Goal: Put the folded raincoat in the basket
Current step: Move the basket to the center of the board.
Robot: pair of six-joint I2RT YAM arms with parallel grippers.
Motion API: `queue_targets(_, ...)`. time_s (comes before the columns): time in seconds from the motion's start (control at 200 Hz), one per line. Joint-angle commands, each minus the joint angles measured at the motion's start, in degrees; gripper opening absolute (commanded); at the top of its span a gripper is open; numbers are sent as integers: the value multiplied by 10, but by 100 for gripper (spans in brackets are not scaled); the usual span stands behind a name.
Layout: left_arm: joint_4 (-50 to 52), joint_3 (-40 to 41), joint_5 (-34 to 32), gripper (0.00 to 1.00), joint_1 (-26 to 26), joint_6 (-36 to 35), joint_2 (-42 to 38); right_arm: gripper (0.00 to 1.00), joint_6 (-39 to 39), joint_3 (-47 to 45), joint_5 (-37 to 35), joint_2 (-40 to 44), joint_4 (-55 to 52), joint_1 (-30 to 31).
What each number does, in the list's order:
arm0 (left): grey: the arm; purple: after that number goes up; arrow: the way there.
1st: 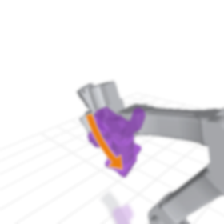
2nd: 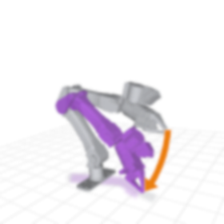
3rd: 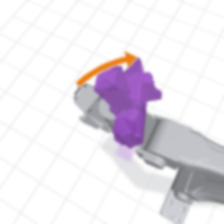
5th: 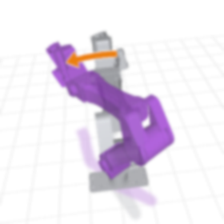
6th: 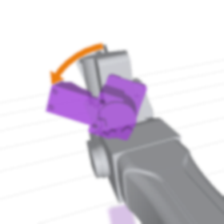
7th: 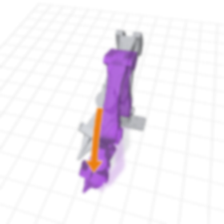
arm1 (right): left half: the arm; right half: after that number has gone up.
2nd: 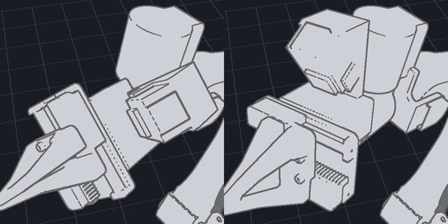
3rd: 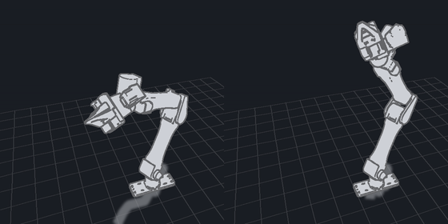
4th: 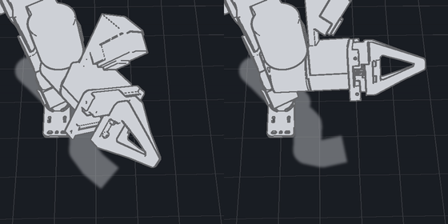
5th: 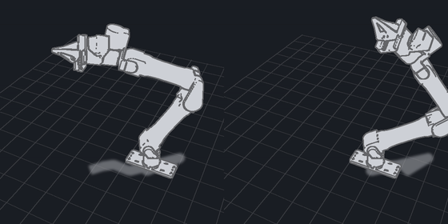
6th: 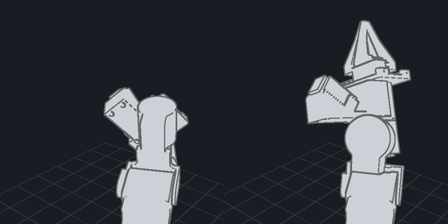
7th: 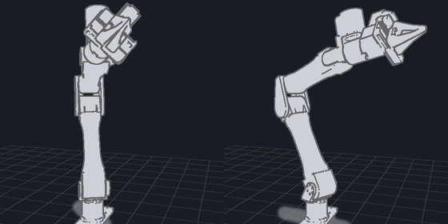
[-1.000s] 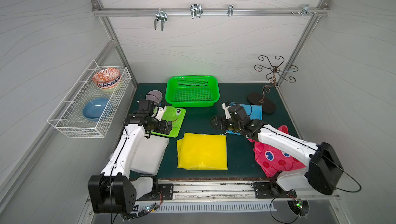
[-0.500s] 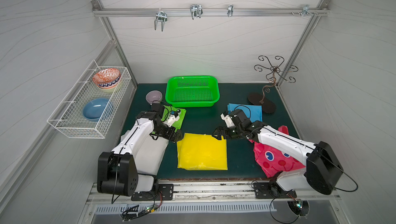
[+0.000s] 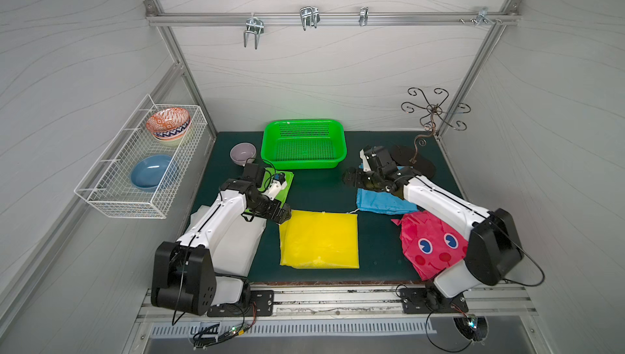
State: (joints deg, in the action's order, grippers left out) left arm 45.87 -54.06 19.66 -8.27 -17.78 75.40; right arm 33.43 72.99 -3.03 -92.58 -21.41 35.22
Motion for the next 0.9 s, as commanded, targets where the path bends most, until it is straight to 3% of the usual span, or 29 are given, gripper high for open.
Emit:
queue_targets(0.0, -54, 17, -64, 100, 6, 17, -33, 98, 33, 97, -118, -93, -9, -3)
queue_targets(0.165, -75, 23, -112, 100, 16, 45, -30, 96, 1, 242, -187, -214, -55, -3)
queue_targets(0.465, -105, 31, -181, 99, 37, 70, -24, 95, -43, 338, -252, -323, -65, -11)
queue_targets(0.69, -118, 27, -238, 100, 50, 88, -11, 96, -42, 319, -253, -330, -88, -21)
queue_targets(0.895, -126, 39, -269, 99, 50, 80, -14, 96, -46, 243, -268, -278, -94, -31)
